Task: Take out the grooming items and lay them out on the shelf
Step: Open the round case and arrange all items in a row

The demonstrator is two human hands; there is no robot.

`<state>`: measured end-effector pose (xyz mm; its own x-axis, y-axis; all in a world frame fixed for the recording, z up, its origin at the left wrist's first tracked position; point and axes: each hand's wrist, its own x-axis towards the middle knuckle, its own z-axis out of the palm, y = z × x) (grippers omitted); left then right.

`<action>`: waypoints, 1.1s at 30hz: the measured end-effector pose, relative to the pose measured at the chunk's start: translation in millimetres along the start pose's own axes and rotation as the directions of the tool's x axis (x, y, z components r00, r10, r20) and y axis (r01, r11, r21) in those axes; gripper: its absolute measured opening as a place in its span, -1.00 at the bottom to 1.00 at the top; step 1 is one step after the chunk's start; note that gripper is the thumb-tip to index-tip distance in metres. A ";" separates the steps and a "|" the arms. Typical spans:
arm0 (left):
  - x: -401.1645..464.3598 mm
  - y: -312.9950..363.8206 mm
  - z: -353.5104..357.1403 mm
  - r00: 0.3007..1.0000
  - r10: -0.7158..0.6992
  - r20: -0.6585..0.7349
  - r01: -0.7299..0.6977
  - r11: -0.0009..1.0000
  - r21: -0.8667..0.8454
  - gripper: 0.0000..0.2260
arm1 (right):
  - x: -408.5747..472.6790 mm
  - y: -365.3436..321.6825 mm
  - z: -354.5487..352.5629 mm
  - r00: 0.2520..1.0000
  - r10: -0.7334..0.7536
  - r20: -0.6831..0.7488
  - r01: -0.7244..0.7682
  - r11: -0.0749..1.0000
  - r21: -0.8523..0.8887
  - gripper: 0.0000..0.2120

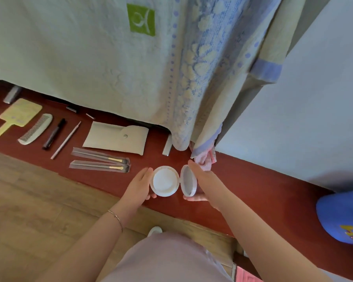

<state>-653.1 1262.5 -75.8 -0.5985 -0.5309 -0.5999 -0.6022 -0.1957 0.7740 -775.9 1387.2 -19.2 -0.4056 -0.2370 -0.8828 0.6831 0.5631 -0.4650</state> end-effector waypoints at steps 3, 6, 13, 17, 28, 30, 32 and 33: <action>7.1 -9.0 -14.2 0.988 0.135 -0.080 -0.128 0.988 0.091 -0.77 | 5.1 -8.1 20.3 0.993 -0.116 -0.011 0.115 0.993 -0.036 -0.57; 12.2 -18.5 -23.0 0.956 0.273 -0.105 -0.240 0.938 0.251 -0.76 | 14.1 -19.5 37.3 0.992 -0.123 -0.016 0.120 0.985 -0.123 -0.67; 24.8 -30.9 -33.9 0.959 0.281 0.042 -0.177 0.477 0.861 -0.55 | 36.5 -23.5 57.3 0.996 -0.092 -0.012 0.082 0.939 -0.335 -0.44; 31.9 -29.7 -31.9 0.955 0.282 0.090 -0.182 0.318 0.930 -0.58 | 44.2 -23.0 56.8 0.983 -0.161 -0.085 0.117 0.917 -0.382 -0.56; 7.1 -25.7 -43.8 0.891 0.448 -0.072 -0.296 0.695 0.655 -0.68 | 16.0 -0.3 42.6 0.642 -0.766 -0.030 0.236 0.235 -0.943 -0.57; 0.1 -23.4 -57.1 0.798 0.596 -0.086 -0.365 0.592 0.718 -0.69 | 4.8 10.0 48.4 0.416 -0.903 0.106 0.281 0.017 -0.959 -0.63; -3.4 -21.2 -74.0 0.728 0.682 -0.075 -0.375 0.487 0.789 -0.66 | -3.3 18.7 62.6 0.287 -0.930 0.229 0.417 -0.094 -0.904 -0.60; -5.8 -20.7 -83.1 0.707 0.702 -0.080 -0.364 0.459 0.810 -0.65 | -4.3 22.9 71.8 0.265 -0.922 0.282 0.452 -0.139 -0.881 -0.57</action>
<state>-593.3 1201.2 -71.5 -0.8040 -0.5789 0.1356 -0.4865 0.7716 0.4098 -714.8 1344.3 -30.8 -0.5663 -0.8051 0.1763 -0.8136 0.5119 -0.2758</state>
